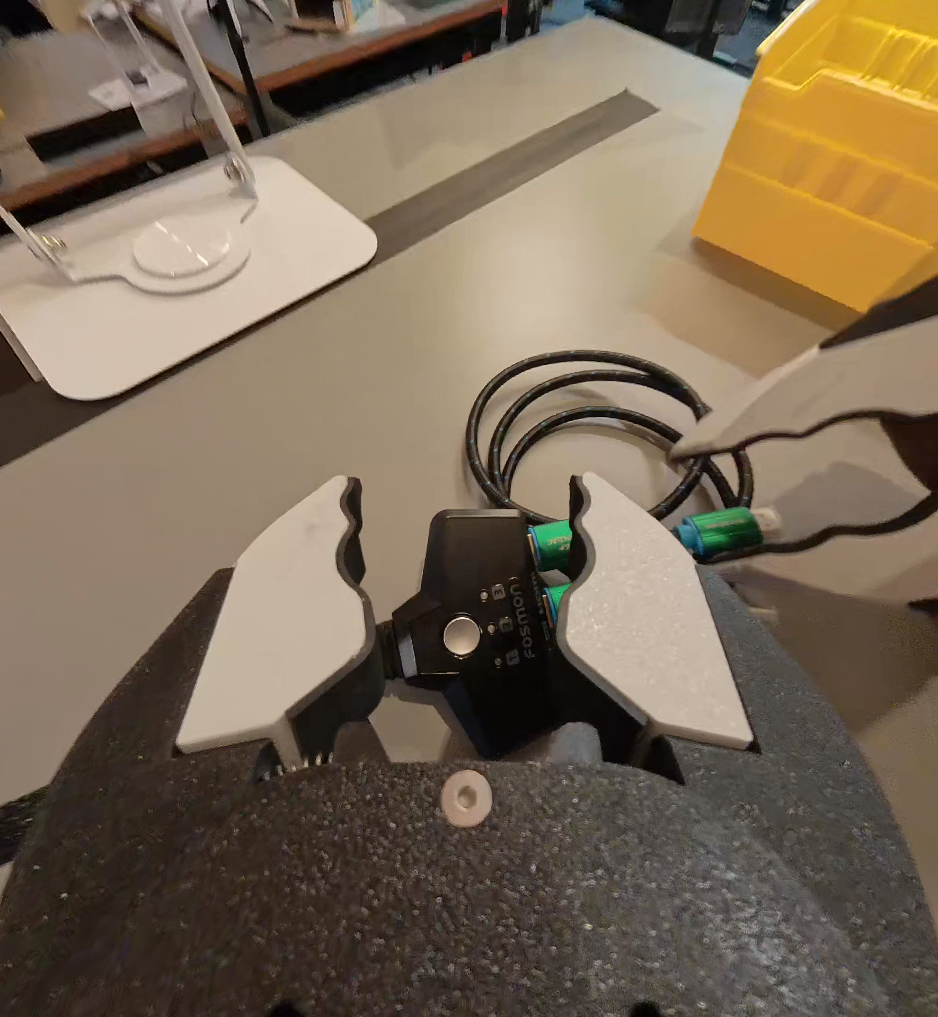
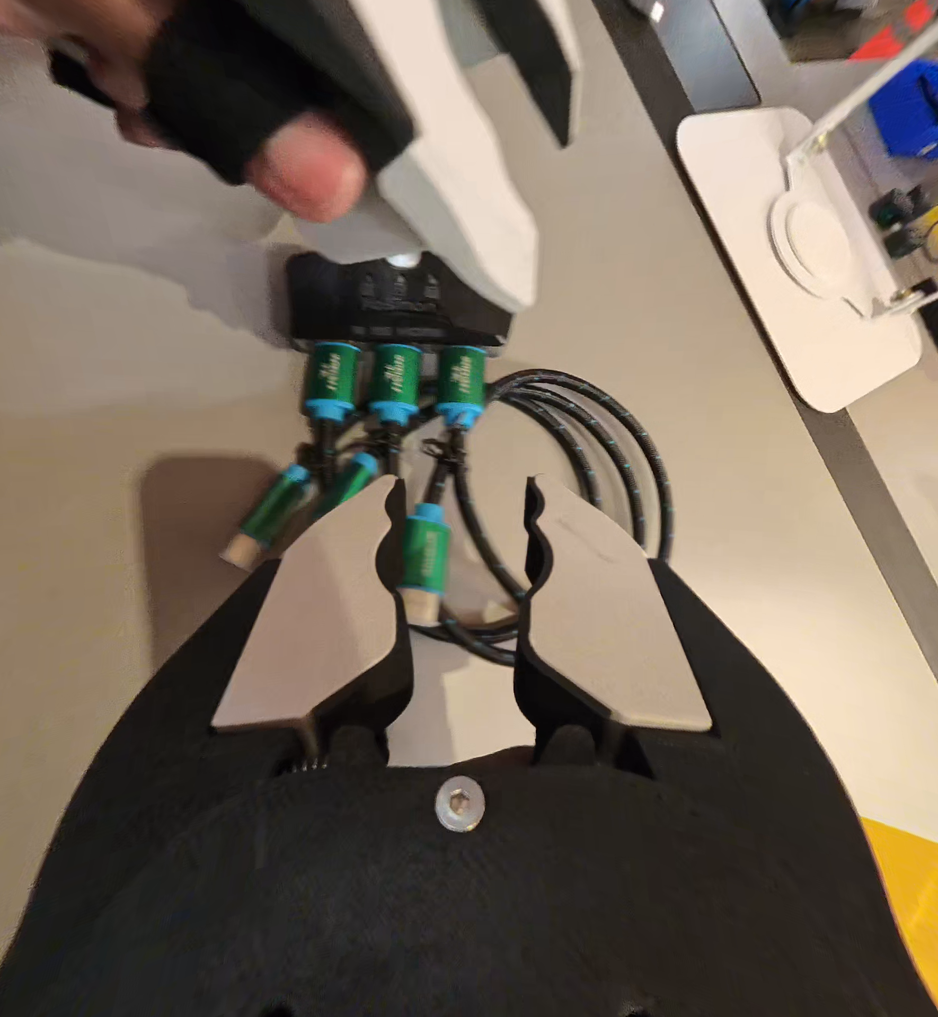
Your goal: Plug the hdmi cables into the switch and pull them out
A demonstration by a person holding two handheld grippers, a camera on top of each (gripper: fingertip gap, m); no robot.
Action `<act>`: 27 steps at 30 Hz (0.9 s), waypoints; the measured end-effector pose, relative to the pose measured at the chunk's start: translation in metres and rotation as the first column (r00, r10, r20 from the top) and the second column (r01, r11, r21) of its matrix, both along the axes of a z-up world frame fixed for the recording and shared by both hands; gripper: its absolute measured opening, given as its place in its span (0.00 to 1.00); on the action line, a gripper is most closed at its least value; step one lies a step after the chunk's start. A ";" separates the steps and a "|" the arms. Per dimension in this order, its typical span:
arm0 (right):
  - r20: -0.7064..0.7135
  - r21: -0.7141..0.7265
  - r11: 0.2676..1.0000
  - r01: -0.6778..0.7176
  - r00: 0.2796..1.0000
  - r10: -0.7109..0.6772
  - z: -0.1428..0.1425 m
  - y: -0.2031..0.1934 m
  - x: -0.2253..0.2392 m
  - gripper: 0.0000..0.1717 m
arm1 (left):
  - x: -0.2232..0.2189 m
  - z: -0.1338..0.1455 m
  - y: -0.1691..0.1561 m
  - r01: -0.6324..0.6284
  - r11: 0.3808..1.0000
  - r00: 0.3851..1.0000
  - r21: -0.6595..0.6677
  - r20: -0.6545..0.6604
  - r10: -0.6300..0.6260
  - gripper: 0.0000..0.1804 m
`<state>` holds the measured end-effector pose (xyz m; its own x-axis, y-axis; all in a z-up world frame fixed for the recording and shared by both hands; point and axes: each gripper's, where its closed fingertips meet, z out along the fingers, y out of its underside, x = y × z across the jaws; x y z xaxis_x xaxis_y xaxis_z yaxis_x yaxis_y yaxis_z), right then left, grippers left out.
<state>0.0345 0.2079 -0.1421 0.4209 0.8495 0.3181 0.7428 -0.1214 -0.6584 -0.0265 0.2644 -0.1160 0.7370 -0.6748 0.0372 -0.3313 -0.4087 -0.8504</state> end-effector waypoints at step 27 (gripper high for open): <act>0.057 -0.438 0.898 0.040 0.998 -0.017 -0.041 -0.010 -0.034 0.09 | -0.017 -0.055 -0.029 0.138 0.989 0.981 -0.055 -0.130 -0.144 0.34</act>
<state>0.0006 0.1979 -0.1830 0.4404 0.8956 -0.0627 0.7653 -0.4110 -0.4954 -0.0433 0.2357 -0.1708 0.6350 -0.7722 -0.0220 -0.4972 -0.3867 -0.7767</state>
